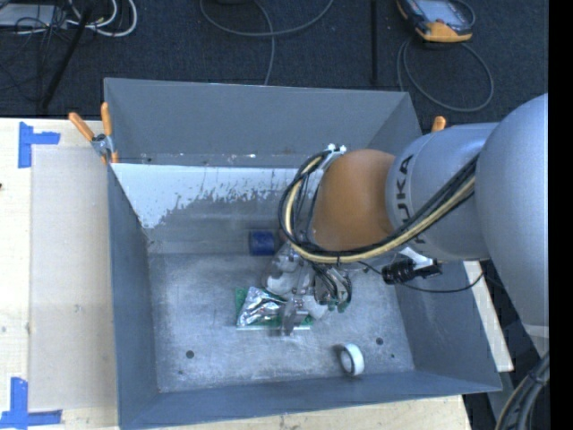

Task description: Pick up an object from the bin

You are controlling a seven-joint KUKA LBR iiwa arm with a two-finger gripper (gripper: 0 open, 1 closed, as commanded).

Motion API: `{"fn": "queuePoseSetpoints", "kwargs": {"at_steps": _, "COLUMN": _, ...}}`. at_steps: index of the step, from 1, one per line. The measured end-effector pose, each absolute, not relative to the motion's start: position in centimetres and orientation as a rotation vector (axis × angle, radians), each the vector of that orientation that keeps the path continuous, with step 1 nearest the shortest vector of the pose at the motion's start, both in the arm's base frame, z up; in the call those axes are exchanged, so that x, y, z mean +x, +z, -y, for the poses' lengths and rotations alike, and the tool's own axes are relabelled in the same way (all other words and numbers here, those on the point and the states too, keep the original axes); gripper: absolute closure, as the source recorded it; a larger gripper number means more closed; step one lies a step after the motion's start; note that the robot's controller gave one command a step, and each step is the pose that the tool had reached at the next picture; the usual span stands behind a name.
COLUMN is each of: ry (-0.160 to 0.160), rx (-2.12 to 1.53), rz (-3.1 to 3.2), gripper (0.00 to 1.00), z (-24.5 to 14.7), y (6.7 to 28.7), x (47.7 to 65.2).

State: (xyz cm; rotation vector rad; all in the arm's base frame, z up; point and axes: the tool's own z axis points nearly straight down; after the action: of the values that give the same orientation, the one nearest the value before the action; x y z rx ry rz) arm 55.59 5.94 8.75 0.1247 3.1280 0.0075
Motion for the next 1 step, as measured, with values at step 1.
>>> {"fn": "queuePoseSetpoints", "kwargs": {"at_steps": 1, "ry": 0.008, "rx": 0.424, "rz": -3.099, "gripper": 0.0, "z": -4.59, "y": 7.44, "x": 55.23}}
